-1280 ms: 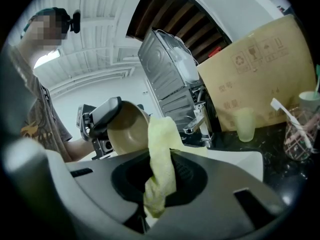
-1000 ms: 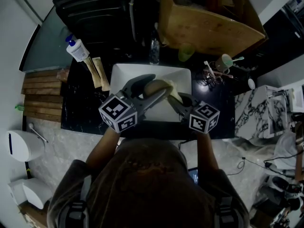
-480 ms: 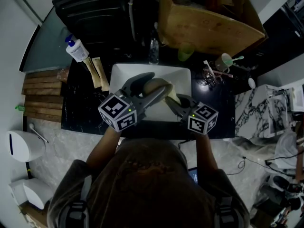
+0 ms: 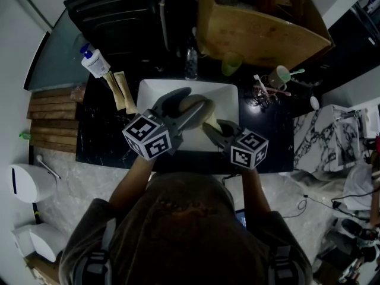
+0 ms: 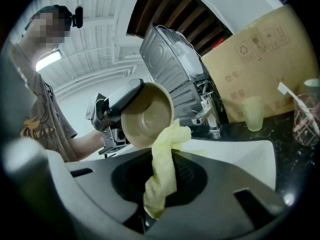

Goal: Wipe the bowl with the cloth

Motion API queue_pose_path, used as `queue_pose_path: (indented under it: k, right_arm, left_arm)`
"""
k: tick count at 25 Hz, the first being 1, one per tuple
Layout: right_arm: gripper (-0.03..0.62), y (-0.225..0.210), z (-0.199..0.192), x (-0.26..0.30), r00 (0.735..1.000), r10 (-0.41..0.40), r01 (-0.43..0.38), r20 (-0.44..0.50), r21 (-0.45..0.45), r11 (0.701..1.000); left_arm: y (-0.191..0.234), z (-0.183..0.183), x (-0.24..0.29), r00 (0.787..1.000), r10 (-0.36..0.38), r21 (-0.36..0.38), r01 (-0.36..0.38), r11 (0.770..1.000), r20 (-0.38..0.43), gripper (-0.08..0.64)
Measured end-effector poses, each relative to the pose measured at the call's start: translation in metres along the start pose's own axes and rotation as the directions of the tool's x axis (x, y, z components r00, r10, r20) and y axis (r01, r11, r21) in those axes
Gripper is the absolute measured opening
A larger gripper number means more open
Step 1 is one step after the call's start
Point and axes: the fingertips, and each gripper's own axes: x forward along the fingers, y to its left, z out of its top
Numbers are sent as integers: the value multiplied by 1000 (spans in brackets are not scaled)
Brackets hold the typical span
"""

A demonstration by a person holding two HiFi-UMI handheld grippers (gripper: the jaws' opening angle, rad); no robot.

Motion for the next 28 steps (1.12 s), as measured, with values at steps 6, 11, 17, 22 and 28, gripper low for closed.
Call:
queue_pose_path:
  k: [6, 11, 17, 22, 28]
  right_arm:
    - [38, 3, -5, 3, 1000, -5, 5, -20, -7, 1000]
    - [38, 4, -7, 6, 999, -6, 5, -39, -23, 1000]
    - [38, 9, -12, 11, 997, 6, -10, -71, -50, 999]
    - [38, 15, -15, 14, 995, 25, -31, -92, -67, 997]
    - [38, 22, -15, 17, 993, 43, -53, -110, -89, 995]
  left_arm:
    - [18, -6, -1, 999, 40, -128, -35, 991, 35, 252]
    - [30, -10, -2, 996, 71, -209, -58, 976, 55, 252]
    - [42, -15, -2, 992, 105, -293, -80, 953, 72, 252]
    - [47, -18, -2, 990, 117, -328, -85, 941, 79, 252]
    - [50, -20, 1, 988, 131, -370, -91, 925, 85, 252]
